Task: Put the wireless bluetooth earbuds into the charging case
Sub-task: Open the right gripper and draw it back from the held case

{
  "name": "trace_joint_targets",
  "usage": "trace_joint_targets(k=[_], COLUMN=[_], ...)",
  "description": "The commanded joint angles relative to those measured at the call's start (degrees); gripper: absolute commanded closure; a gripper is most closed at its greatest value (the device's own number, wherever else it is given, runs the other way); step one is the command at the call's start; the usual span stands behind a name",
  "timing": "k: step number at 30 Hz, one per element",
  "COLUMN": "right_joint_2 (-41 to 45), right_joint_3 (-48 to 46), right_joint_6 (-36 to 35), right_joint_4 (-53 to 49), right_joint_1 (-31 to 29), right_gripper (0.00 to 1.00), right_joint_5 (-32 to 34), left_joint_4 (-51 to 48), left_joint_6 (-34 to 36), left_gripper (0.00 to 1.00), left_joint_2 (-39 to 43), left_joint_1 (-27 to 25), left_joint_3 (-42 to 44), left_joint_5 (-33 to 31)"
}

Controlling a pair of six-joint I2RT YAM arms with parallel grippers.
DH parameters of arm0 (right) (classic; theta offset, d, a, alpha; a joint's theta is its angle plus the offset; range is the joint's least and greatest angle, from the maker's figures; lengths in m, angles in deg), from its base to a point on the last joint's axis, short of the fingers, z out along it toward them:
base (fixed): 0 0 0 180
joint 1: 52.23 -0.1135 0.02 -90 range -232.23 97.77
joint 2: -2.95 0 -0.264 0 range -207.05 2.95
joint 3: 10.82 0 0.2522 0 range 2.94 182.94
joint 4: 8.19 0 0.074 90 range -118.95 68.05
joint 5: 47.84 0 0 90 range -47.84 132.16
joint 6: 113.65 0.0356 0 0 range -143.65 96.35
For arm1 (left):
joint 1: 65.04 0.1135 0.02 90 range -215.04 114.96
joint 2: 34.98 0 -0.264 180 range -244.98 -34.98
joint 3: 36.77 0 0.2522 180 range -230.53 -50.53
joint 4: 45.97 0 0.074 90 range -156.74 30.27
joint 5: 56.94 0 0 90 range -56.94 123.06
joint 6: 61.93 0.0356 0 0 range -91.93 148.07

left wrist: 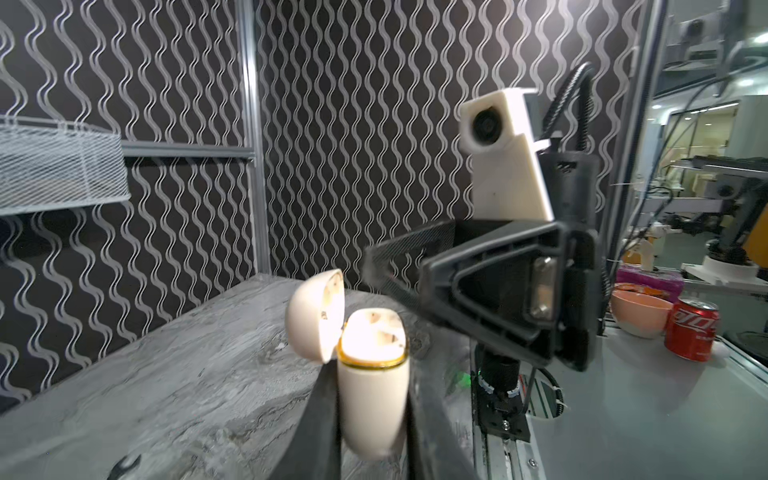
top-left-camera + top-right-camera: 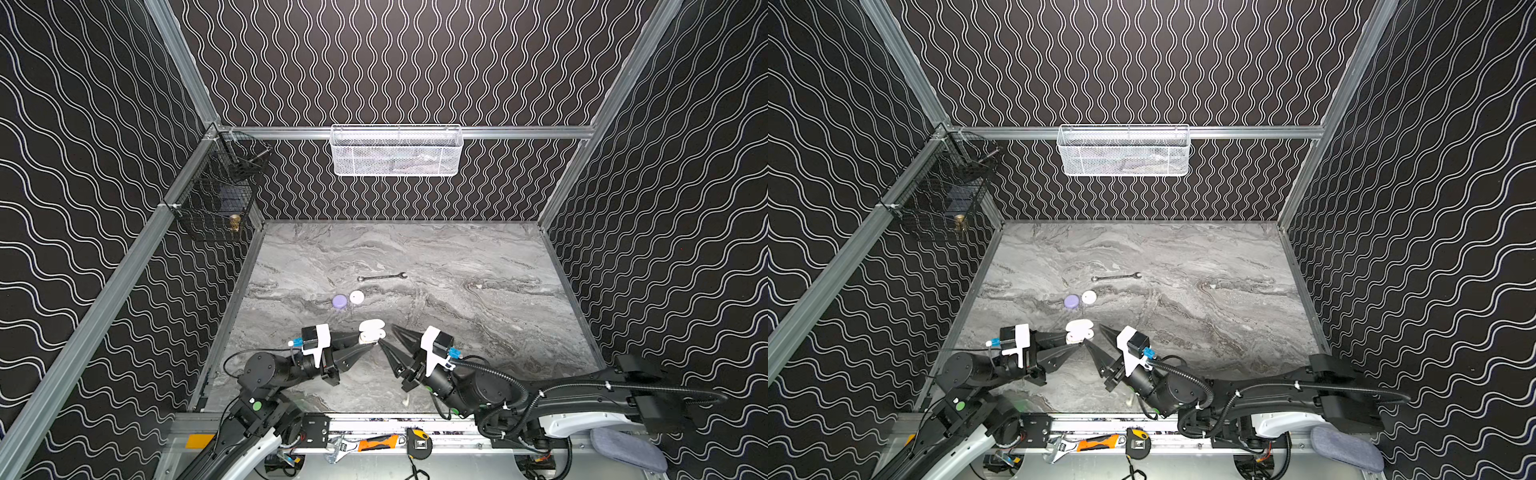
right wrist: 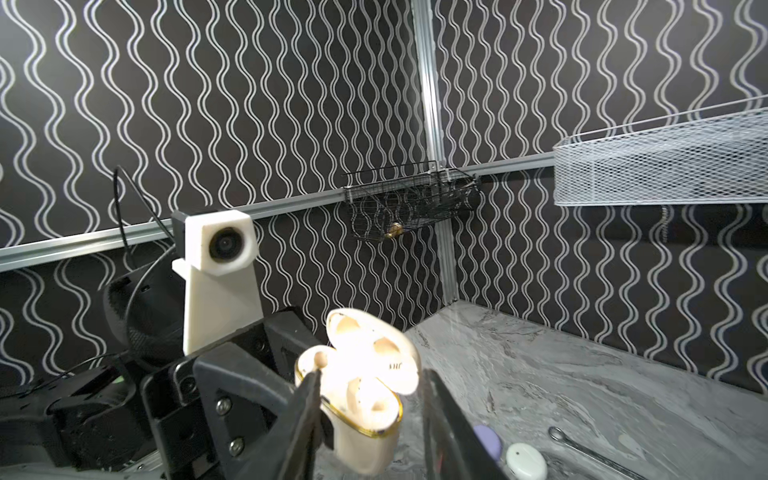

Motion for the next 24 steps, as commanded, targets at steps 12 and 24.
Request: trace_joint_targets(k=[12,24], right_joint_2=[16.6,0.3], right_joint_3=[-2.6,4.0], right_joint_6=[15.9,16.6], right_joint_4=[-35.9,-33.8], right_joint_1=[3.7,7.1], right_gripper=[0.46,0.57], right_joint_5=[-4.1,-7.4], left_joint_4=[14.7,24.2], left_joint_6=[2.7,0.8], left_gripper=[1.00,1.00], left_joint_2=[-6.2,-9.5], left_joint_1=[0.0,0.0], left_joint_3=[5.1,6.2], left_joint_5=[1.7,9.4])
